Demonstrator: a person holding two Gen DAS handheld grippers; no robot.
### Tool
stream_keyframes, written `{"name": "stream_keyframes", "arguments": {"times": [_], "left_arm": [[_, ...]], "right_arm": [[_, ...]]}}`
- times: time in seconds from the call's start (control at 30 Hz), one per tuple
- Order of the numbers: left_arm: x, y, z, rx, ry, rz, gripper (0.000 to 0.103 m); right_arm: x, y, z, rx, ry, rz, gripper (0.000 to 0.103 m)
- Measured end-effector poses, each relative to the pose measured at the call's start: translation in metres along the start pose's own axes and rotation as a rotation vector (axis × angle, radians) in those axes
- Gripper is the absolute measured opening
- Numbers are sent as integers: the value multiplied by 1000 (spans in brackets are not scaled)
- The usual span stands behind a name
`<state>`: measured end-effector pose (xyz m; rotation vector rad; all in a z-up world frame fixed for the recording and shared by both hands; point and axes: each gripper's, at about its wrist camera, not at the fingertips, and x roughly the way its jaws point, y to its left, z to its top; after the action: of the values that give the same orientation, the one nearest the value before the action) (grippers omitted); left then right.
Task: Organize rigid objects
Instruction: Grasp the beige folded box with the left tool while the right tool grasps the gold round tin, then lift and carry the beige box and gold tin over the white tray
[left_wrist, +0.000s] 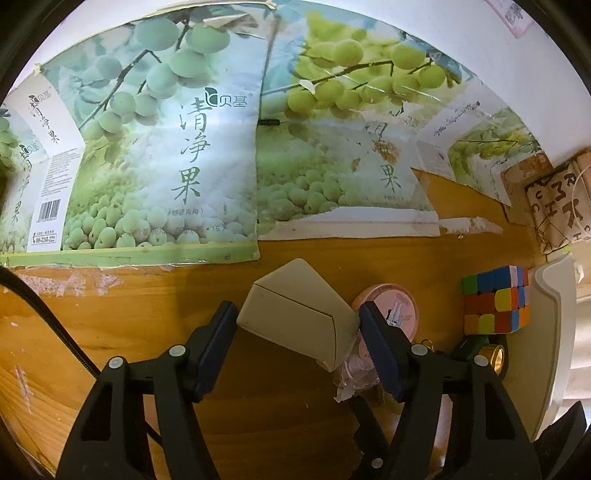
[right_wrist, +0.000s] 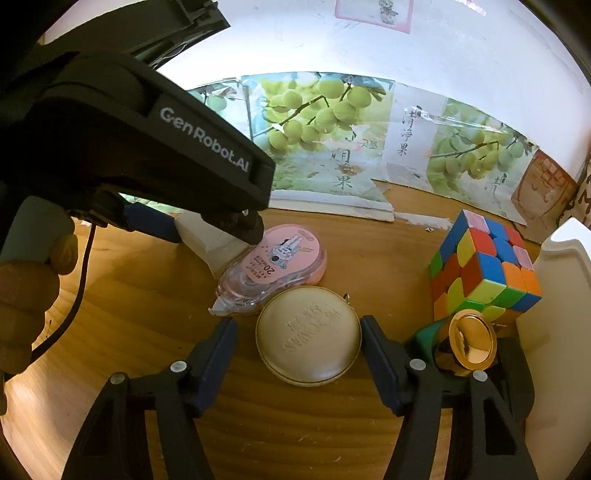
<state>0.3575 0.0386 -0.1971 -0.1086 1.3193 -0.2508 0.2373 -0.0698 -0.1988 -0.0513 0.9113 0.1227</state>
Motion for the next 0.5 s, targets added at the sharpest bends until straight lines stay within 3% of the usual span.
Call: {"name": "stream_keyframes", "arguments": {"times": [0.17,0.5], "left_arm": [[-5,5,-3,10,-4,5,71],[-13,20,-15,-38,20,19,71]], "right_arm": [[-1,-1,0,0,-6,0,56],[-1,-1,2,-18,46,14,55]]}}
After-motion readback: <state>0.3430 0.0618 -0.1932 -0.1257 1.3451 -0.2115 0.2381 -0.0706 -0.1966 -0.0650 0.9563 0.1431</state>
